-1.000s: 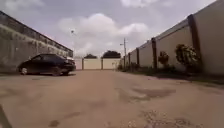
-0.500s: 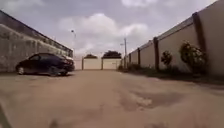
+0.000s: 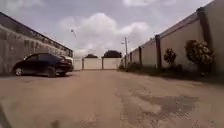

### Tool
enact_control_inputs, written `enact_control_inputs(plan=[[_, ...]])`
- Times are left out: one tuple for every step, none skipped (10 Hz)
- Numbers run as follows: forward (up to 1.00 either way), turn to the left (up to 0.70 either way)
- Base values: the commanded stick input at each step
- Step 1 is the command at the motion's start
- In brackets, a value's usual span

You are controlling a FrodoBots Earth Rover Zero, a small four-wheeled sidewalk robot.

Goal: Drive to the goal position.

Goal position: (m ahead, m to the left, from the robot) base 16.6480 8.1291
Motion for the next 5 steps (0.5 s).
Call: enact_control_inputs(plan=[[0.70,0.00],[0.70,0.00],[0.70,0.00],[0.70,0.00],[0.70,0.00]])
